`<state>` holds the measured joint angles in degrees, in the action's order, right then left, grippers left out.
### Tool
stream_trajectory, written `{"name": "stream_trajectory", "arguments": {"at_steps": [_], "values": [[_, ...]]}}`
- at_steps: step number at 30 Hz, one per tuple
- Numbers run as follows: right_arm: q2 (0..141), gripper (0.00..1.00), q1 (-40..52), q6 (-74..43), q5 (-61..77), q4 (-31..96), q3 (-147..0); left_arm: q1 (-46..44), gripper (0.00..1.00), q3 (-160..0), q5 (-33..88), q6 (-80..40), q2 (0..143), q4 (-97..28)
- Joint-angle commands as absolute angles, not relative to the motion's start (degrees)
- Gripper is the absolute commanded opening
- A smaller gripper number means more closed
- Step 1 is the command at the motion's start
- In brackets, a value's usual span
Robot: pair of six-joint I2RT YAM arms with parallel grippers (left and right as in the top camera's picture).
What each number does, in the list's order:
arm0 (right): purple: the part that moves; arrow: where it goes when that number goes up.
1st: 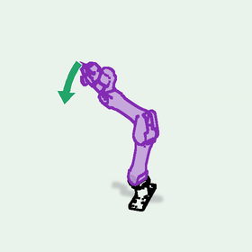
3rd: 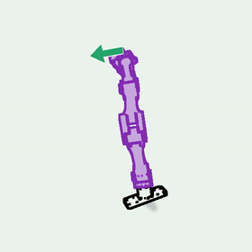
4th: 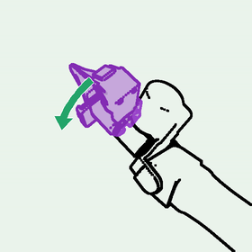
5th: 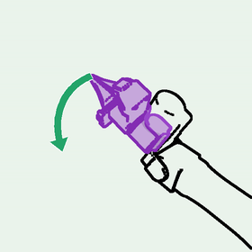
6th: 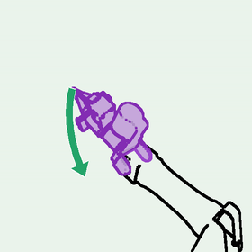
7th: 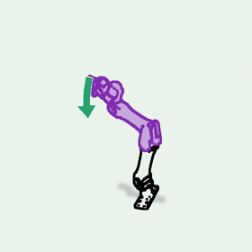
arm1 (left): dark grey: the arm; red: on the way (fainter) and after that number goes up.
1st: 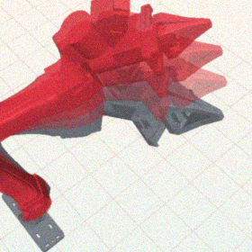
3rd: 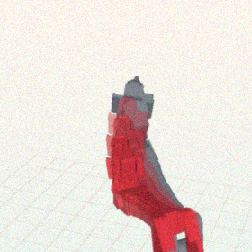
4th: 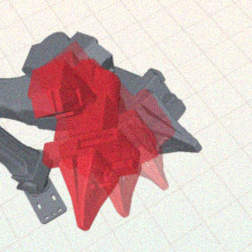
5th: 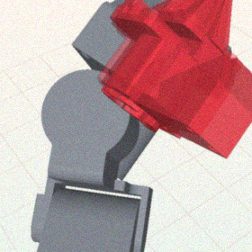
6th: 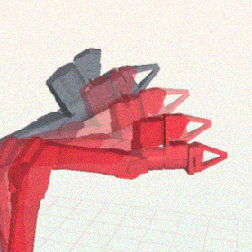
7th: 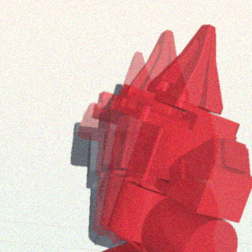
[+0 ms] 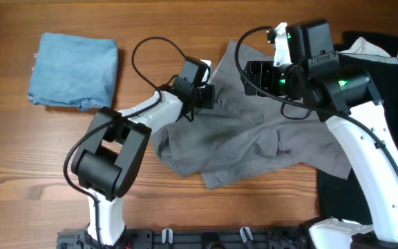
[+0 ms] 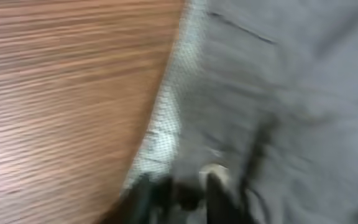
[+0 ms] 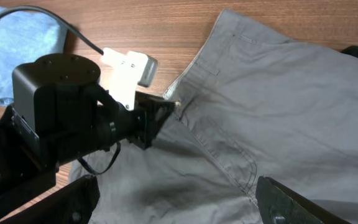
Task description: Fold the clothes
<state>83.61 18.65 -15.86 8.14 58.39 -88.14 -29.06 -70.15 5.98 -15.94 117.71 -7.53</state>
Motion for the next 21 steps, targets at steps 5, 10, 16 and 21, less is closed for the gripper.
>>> {"name": "stream_trajectory", "arguments": {"at_steps": [5,10,16,21], "values": [[83.5,0.86,18.5,-16.6,9.1,58.6,-88.9,-24.7,0.04,-69.4,0.8,-19.9,121.7,-8.6],[83.5,0.86,18.5,-16.5,9.0,58.8,-88.9,-23.7,0.49,-69.5,14.3,-15.7,121.7,-7.0],[83.5,0.86,18.5,-16.5,9.0,59.2,-88.9,-24.2,0.55,-69.4,22.7,-11.9,122.0,-7.0],[83.5,0.86,18.5,-16.5,9.1,59.2,-88.9,-24.4,0.40,-69.4,23.4,-10.7,123.8,-7.5]]}}
